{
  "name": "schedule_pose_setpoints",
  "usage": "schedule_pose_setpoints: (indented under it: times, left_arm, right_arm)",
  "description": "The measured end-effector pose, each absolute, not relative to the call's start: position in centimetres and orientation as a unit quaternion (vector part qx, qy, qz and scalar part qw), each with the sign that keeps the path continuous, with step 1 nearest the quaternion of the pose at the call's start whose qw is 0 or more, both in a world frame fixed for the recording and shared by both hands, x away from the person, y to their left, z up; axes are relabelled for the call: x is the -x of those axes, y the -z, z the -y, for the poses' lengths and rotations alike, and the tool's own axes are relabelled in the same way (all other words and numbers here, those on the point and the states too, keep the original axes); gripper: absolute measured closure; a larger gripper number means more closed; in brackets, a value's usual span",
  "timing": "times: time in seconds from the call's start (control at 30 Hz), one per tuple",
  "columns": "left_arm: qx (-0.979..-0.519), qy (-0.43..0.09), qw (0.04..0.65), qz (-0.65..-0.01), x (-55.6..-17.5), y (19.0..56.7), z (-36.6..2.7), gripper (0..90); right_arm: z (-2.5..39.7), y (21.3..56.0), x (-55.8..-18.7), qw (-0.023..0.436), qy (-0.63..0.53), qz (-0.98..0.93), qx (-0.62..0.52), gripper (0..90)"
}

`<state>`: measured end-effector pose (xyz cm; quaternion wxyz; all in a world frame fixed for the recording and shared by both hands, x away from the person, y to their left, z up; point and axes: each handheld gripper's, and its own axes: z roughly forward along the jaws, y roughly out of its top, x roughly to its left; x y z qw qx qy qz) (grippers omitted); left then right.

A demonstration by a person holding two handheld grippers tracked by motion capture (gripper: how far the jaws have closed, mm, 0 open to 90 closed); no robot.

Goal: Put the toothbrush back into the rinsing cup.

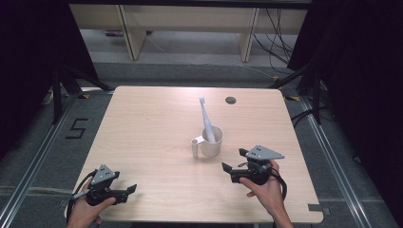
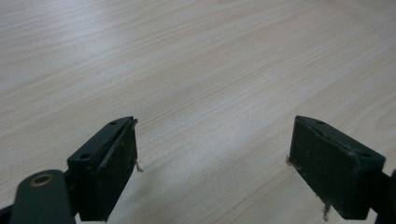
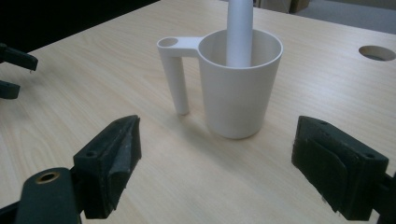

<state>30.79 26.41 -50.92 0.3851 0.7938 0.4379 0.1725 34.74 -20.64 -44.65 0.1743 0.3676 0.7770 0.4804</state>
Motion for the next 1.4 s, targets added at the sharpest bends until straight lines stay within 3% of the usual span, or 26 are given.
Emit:
schedule_pose_setpoints:
  times: [0.77,0.93,1.13,1.4]
  left_arm:
    - [-0.794,-0.176,0.388,-0.434,-30.8,50.9,-26.4,14.7]
    - [-0.796,-0.173,0.386,-0.432,-30.8,50.8,-26.5,14.7]
    - [-0.797,-0.173,0.386,-0.432,-30.8,50.8,-26.5,14.7]
    - [-0.796,-0.174,0.387,-0.433,-30.8,50.8,-26.5,14.8]
  right_arm:
    - [21.7,46.8,-32.1,0.161,-0.475,-0.782,-0.371,15.7]
    - [21.7,47.0,-31.5,0.137,-0.467,-0.782,-0.389,15.7]
    - [22.3,47.2,-31.2,0.155,-0.465,-0.783,-0.383,15.7]
    - [23.2,47.4,-30.4,0.145,-0.459,-0.778,-0.404,15.7]
